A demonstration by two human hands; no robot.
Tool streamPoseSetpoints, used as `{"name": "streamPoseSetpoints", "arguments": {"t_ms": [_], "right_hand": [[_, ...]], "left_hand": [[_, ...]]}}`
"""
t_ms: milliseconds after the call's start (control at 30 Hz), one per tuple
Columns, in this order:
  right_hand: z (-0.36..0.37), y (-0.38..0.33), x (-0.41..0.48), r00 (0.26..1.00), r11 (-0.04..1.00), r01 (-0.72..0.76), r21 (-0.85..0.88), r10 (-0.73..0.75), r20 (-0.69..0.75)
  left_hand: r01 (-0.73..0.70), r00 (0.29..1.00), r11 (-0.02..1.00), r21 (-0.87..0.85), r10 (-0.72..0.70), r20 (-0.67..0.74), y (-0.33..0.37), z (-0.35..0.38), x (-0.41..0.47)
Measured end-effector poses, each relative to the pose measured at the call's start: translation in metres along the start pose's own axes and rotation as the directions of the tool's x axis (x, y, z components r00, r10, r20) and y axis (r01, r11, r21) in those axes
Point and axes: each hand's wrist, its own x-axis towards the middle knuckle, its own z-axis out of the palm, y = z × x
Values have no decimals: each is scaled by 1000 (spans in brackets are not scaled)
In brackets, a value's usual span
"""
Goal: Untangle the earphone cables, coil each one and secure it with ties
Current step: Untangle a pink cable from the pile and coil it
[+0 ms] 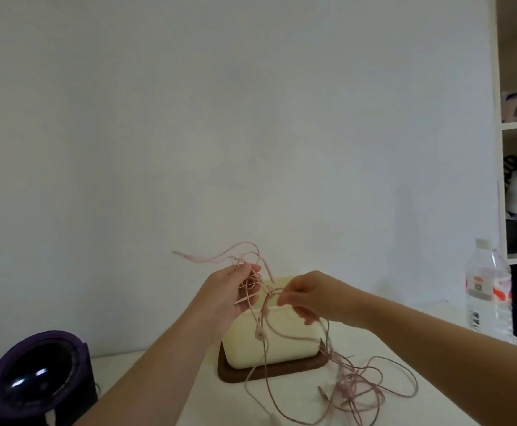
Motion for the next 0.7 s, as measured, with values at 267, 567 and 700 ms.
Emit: {"name": "streamPoseSetpoints", "arguments": {"t_ms": [267,567,700], "right_hand": [[-10,-2,-5,994,969,17,248,-42,97],[-31,22,4,934,942,-94,321,195,-300],[-38,42,7,878,901,-91,424,273,-394]], "left_hand": [[20,988,926,-378,-75,-132,-10,-11,1],[-25,968,937,-349,-65,-244,-18,-10,-3],[-56,955,947,-316,-41,-294,-20,-24,0]]}}
